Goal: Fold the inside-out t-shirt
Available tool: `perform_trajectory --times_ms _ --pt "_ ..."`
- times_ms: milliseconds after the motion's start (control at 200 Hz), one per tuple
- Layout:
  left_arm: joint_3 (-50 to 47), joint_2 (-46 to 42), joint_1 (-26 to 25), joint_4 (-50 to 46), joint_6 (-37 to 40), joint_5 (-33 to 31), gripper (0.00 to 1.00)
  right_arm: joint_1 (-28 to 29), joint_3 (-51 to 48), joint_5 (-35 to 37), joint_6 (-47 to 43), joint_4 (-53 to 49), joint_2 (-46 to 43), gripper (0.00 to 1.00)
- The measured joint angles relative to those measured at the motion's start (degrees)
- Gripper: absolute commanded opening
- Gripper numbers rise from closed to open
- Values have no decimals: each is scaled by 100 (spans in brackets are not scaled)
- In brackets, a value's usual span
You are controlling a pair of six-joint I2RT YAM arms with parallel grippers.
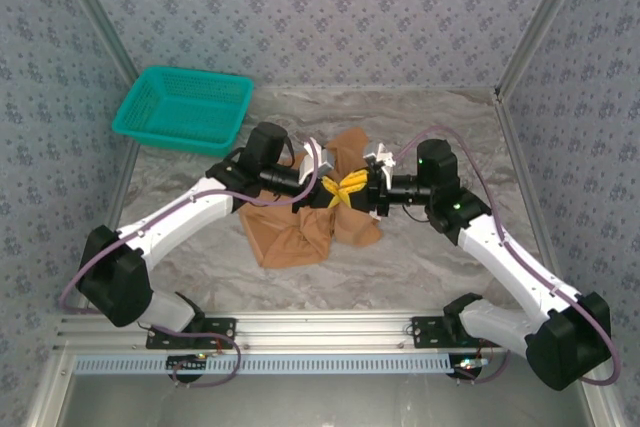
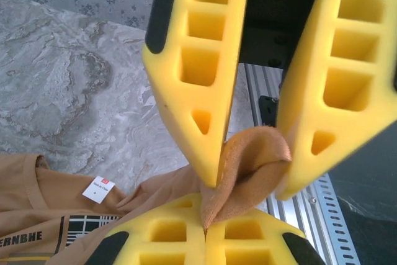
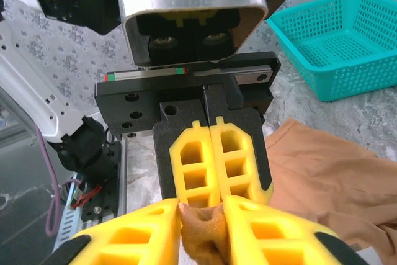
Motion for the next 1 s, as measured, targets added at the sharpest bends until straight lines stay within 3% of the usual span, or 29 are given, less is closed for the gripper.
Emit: perform_trajectory --times_ms 130,225,355,515,794,894,999 --pt "2 2 0 -22 -2 0 1 0 9 33 -52 -109 4 16" --pt "2 2 0 -39 -2 0 3 0 9 79 -66 -208 2 0" --pt "2 2 0 -31 -28 -55 42 -13 17 258 -66 -297 -22 0" --pt "-297 -240 7 155 -396 -988 65 -306 90 1036 326 -592 -199 0" --pt "-1547 -1388 -76 -435 -2247 -3877 69 -839 691 3624 1128 -1488 -101 0" --pt "-1694 -1351 -284 -1067 -2789 -4618 68 -898 697 4050 1207 -1572 92 0" --pt "-1878 -1226 -334 -1425 -3165 -4972 67 -925 697 4203 1270 -1596 337 0"
